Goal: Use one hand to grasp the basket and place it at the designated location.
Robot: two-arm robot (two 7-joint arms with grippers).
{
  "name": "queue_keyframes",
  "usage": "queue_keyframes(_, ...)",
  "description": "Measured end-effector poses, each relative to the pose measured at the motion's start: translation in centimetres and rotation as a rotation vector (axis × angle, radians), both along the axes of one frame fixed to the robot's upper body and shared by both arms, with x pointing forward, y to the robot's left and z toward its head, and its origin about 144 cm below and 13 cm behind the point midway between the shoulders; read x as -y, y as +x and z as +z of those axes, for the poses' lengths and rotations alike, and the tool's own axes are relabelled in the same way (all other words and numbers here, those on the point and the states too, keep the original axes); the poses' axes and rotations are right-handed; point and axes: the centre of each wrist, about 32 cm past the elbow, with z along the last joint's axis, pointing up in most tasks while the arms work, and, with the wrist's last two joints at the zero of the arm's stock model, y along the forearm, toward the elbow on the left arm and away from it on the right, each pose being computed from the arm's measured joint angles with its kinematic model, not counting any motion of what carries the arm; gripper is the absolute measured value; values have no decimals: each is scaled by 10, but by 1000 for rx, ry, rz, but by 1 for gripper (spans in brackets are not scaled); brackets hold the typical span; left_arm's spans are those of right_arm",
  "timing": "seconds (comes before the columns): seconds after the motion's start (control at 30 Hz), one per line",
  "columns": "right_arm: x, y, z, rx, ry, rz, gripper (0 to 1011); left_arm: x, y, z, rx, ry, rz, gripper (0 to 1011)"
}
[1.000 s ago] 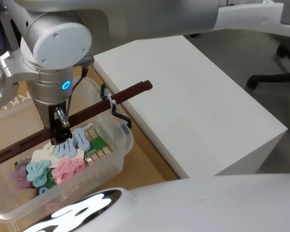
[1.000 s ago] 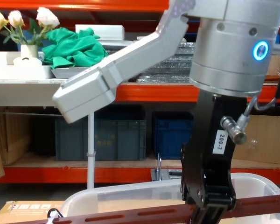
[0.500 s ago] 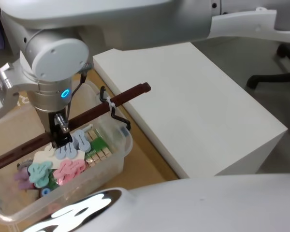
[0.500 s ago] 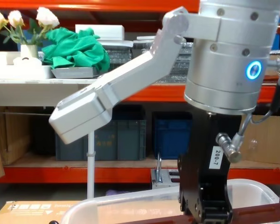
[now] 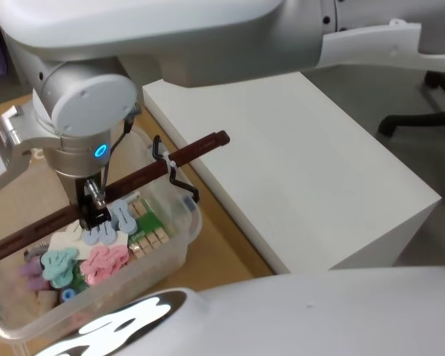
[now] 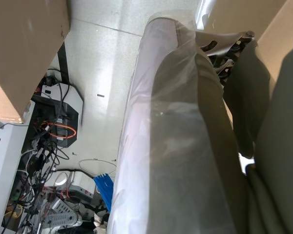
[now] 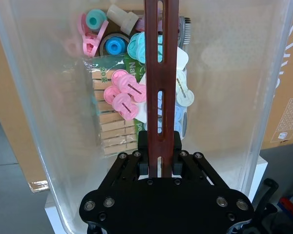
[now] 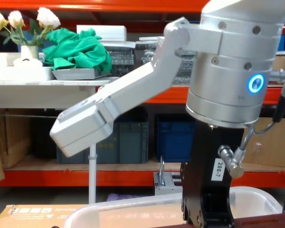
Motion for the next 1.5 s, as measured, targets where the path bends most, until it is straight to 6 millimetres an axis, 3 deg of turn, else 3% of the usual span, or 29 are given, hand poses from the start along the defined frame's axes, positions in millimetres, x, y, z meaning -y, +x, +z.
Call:
queue_keyframes(1.3,-7,0,-23,-12,-51,-7,234,0,0,0,0,0,0,0)
queue_keyframes(1.5,-8,0,-27,-35,-67,-10,370,0,0,0,0,0,0,0)
